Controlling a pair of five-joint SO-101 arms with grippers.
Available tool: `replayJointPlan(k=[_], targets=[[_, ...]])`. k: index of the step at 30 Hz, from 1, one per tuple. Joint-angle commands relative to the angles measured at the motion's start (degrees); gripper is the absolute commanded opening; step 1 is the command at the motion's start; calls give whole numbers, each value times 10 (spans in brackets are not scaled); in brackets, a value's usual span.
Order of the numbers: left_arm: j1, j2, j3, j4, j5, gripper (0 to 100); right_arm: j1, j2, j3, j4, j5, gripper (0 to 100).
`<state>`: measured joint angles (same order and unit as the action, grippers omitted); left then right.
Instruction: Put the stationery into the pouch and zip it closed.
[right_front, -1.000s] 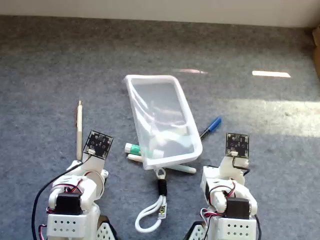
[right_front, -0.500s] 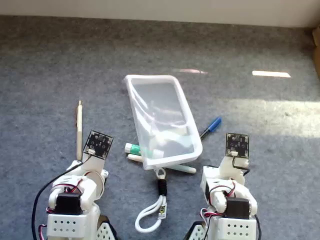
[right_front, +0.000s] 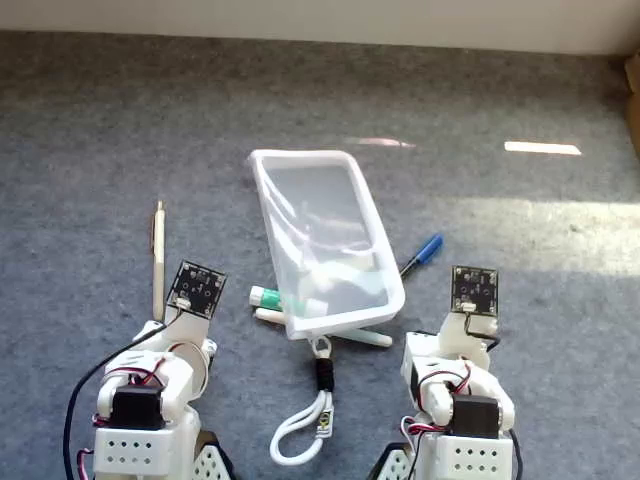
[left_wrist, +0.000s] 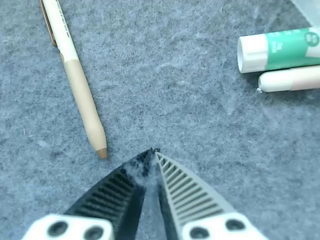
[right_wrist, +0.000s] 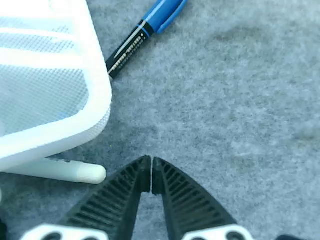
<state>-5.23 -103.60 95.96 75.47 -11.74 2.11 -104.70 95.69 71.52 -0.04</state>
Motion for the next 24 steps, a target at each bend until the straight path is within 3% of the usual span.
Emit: replayJointPlan(k=[1, 19, 24], targets=[[-4, -3, 12, 3, -4, 7, -3, -7, 88, 2, 0, 16], [-1, -5, 10, 2, -4, 7, -4, -7, 88, 2, 0, 16], [-15, -5, -15, -55, -4, 6, -1, -7, 88, -2, 1, 16]])
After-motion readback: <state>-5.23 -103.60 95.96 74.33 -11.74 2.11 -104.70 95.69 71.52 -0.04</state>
